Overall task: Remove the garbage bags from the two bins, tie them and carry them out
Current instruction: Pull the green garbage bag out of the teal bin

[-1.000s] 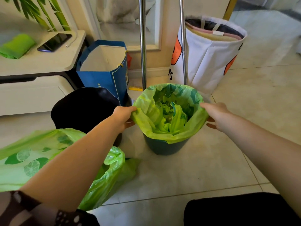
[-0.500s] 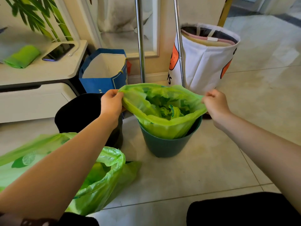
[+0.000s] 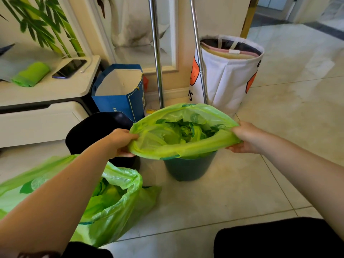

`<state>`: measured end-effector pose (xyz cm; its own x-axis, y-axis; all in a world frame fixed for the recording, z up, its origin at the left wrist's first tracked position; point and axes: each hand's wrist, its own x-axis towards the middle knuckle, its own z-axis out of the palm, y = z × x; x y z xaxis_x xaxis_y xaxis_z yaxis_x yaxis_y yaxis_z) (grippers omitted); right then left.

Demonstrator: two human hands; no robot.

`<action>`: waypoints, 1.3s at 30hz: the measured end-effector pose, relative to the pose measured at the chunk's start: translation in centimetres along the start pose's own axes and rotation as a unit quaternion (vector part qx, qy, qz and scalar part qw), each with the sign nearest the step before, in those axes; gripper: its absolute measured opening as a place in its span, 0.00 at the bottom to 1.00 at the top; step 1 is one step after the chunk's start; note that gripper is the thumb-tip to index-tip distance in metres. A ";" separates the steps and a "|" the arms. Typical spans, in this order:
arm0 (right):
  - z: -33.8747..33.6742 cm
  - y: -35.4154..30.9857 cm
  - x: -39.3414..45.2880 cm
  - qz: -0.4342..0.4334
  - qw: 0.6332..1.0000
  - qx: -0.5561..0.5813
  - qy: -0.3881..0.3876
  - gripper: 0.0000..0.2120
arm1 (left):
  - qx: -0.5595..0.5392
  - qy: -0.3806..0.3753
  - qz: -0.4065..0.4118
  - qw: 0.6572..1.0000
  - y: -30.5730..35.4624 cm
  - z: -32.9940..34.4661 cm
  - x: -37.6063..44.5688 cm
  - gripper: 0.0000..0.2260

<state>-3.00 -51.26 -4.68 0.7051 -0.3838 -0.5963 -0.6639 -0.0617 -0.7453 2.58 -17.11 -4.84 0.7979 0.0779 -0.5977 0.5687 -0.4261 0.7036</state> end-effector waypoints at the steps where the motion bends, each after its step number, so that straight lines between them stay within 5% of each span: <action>1: 0.2 -0.2 -0.4 -0.007 1.000 0.015 -0.017 0.11 | 0.002 -0.024 0.005 1.000 0.0 0.2 -0.2 0.07; 5: 0.8 -1.4 -1.4 -0.075 0.993 0.071 -0.050 0.11 | -0.102 -0.046 0.063 0.992 1.4 0.9 -0.8 0.10; 18: 1.2 -10.3 -4.4 -0.268 0.914 0.299 0.053 0.15 | -0.282 0.027 0.287 0.915 9.7 -0.7 -5.4 0.08; 26: -0.5 -16.3 -11.9 -0.379 0.874 0.297 0.068 0.20 | -0.321 0.078 0.355 0.874 14.4 -3.9 -12.2 0.08; 39: -3.9 -16.8 -20.1 -0.449 0.839 0.275 0.135 0.17 | -0.375 0.133 0.388 0.831 14.2 -7.4 -22.2 0.12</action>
<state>-6.95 -46.12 21.00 0.7283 -0.6094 0.3134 0.3726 -0.0316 -0.9275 -5.54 -18.21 21.26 0.9422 0.2800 0.1842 -0.2529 0.2334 0.9389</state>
